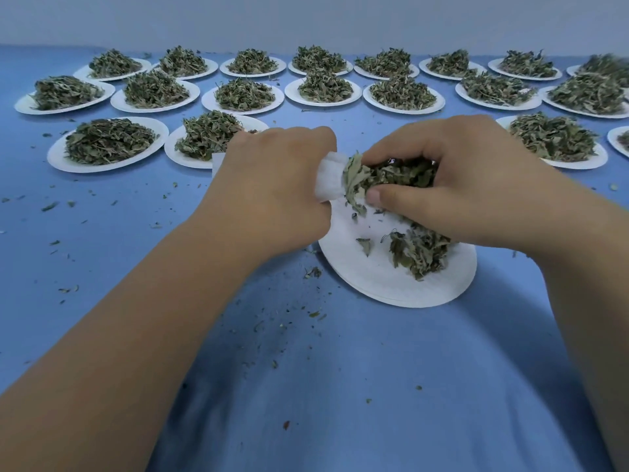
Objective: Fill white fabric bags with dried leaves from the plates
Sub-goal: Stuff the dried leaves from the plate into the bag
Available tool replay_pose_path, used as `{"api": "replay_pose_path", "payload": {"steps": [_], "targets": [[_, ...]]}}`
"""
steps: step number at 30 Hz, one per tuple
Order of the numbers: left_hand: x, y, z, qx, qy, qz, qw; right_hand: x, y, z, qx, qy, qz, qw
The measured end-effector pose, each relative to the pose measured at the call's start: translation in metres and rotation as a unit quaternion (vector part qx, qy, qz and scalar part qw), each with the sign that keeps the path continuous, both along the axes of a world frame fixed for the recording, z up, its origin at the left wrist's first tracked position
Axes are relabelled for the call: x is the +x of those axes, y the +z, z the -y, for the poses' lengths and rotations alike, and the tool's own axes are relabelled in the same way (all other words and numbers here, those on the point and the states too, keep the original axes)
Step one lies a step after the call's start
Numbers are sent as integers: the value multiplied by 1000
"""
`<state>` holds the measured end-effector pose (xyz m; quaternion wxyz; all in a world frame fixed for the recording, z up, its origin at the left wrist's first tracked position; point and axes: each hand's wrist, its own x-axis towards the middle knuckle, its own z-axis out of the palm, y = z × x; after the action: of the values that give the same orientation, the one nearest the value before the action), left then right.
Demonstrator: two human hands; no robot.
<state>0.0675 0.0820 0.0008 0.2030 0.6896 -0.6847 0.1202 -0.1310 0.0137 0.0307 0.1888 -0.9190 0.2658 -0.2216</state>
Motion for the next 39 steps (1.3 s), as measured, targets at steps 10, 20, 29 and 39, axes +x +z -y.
{"api": "replay_pose_path", "payload": {"steps": [10,20,29,39], "targets": [[-2,-3,2,15,-1,-15,1000,-1,2,0,45,-23,42,998],[-5,-4,0,25,-13,-56,998,7,-6,-6,46,-19,38,998],[-8,-11,2,41,-26,-175,983,8,-9,-4,35,-26,27,999],[-4,-13,5,53,37,-128,990,4,-6,-4,32,-34,52,998]]}}
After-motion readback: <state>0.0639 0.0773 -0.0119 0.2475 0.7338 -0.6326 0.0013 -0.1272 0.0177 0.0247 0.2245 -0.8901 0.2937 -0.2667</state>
